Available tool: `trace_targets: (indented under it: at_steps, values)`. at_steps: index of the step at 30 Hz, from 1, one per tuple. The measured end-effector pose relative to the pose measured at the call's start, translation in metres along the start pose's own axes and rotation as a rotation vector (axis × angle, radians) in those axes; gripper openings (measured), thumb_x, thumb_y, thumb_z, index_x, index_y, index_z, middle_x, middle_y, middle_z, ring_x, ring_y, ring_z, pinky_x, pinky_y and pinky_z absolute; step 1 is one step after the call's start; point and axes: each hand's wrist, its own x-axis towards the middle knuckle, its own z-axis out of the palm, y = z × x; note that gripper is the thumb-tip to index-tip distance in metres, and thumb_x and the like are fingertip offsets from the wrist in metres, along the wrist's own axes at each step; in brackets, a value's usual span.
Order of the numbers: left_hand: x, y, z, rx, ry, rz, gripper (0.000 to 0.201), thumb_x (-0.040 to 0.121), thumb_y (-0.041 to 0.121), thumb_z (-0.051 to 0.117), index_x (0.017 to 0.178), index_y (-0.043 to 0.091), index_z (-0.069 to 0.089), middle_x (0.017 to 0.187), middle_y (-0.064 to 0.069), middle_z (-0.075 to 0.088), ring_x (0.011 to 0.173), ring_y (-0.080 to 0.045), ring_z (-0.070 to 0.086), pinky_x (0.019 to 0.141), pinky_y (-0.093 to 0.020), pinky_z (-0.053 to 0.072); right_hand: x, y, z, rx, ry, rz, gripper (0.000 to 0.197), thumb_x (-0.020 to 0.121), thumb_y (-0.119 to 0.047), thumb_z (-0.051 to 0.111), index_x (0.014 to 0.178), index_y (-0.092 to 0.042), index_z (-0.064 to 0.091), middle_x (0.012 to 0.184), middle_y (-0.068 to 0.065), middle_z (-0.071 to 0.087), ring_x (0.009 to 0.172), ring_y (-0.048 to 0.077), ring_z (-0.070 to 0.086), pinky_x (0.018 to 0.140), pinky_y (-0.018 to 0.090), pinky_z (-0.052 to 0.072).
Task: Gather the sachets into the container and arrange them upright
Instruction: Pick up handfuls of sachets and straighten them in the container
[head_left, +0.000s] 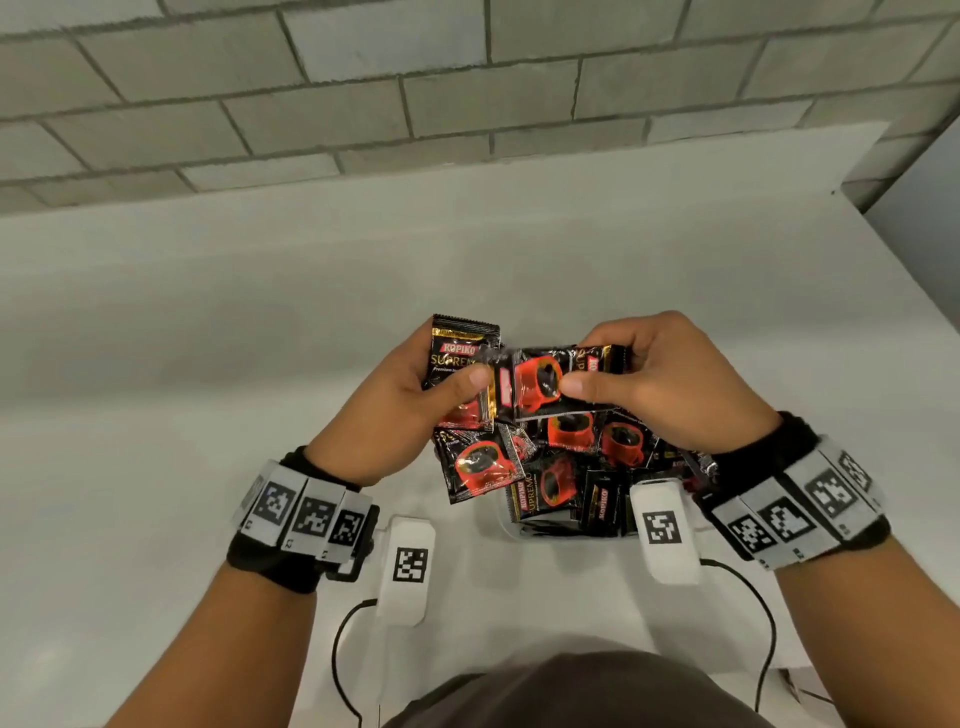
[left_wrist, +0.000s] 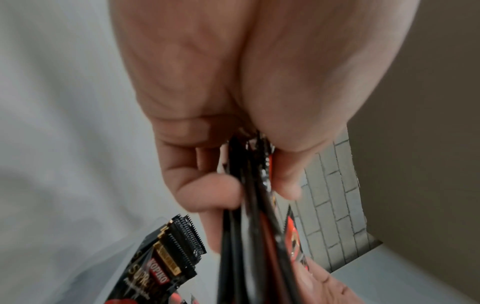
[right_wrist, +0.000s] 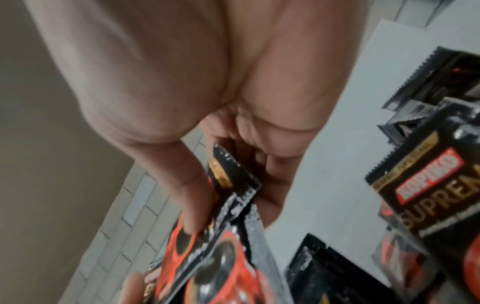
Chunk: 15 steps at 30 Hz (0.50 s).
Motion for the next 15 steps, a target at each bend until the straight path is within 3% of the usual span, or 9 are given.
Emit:
trace_targets:
  at_steps: [2,4,6,8,10,12,13,15]
  values:
    - [0.001,-0.005,0.001,-0.008,0.060,-0.014,0.037,0.091,0.031,0.064,0.126,0.020,0.058,0.117,-0.002,0.074,0.107,-0.020,0.073,0.095,-0.048,0.058,0.000,-0.001,0.000,0.004,0.127,-0.031,0.011,0.081,-0.035,0.081,0.086,-0.027,0.075,0.078,-0.002,0.076,0.070,0.024,0.072,0.074,0.045,0.060]
    - [0.001,-0.009,0.001,-0.023,0.115,-0.039,0.036,0.093,0.030,0.064,0.126,0.018,0.058,0.115,-0.003,0.075,0.104,-0.022,0.074,0.093,-0.053,0.058,0.000,0.002,-0.002,0.090,0.261,-0.028,0.011,0.082,-0.029,0.081,0.085,-0.021,0.074,0.075,-0.001,0.075,0.063,0.021,0.069,0.063,0.038,0.059]
    - [0.001,-0.012,0.003,-0.043,0.143,-0.046,0.037,0.093,0.030,0.065,0.126,0.017,0.058,0.114,-0.004,0.075,0.103,-0.024,0.074,0.089,-0.052,0.060,0.001,0.004,-0.001,0.205,0.309,-0.002,0.018,0.081,-0.030,0.083,0.085,-0.015,0.074,0.078,0.007,0.074,0.064,0.017,0.065,0.065,0.035,0.053]
    - [0.001,-0.011,0.008,-0.075,0.153,-0.038,0.040,0.091,0.032,0.066,0.127,0.016,0.057,0.113,-0.003,0.075,0.100,-0.024,0.075,0.078,-0.045,0.061,0.001,0.007,0.005,0.289,0.239,0.024,0.030,0.076,-0.038,0.086,0.092,-0.014,0.076,0.088,0.008,0.076,0.077,0.017,0.069,0.078,0.037,0.053]
    - [0.003,-0.010,0.013,-0.126,0.161,-0.028,0.040,0.091,0.029,0.065,0.127,0.015,0.057,0.112,-0.002,0.075,0.097,-0.023,0.075,0.070,-0.042,0.061,-0.002,0.006,0.015,0.276,0.115,0.049,0.030,0.076,-0.039,0.086,0.097,-0.020,0.077,0.090,-0.005,0.078,0.083,0.012,0.073,0.083,0.031,0.055]
    - [0.006,-0.010,0.015,-0.110,0.174,-0.006,0.038,0.092,0.032,0.064,0.127,0.016,0.057,0.115,-0.003,0.075,0.101,-0.024,0.075,0.077,-0.047,0.061,-0.006,0.001,0.023,0.223,0.009,0.031,0.016,0.080,-0.028,0.083,0.093,-0.024,0.075,0.074,-0.022,0.074,0.068,-0.005,0.069,0.068,0.009,0.049]
    - [0.007,-0.010,0.015,-0.082,0.179,0.007,0.038,0.093,0.034,0.064,0.126,0.017,0.058,0.116,-0.003,0.075,0.104,-0.024,0.074,0.084,-0.049,0.060,-0.007,0.000,0.025,0.201,-0.025,0.025,0.015,0.082,-0.024,0.082,0.094,-0.023,0.074,0.066,-0.026,0.070,0.060,-0.009,0.065,0.060,0.003,0.044]
    - [0.008,-0.011,0.013,-0.019,0.192,0.023,0.035,0.095,0.032,0.065,0.126,0.016,0.059,0.115,-0.001,0.075,0.105,-0.018,0.073,0.088,-0.042,0.060,-0.009,-0.003,0.024,0.174,-0.107,0.041,0.020,0.082,-0.023,0.081,0.101,-0.018,0.076,0.068,-0.023,0.071,0.059,-0.009,0.064,0.063,0.005,0.044]
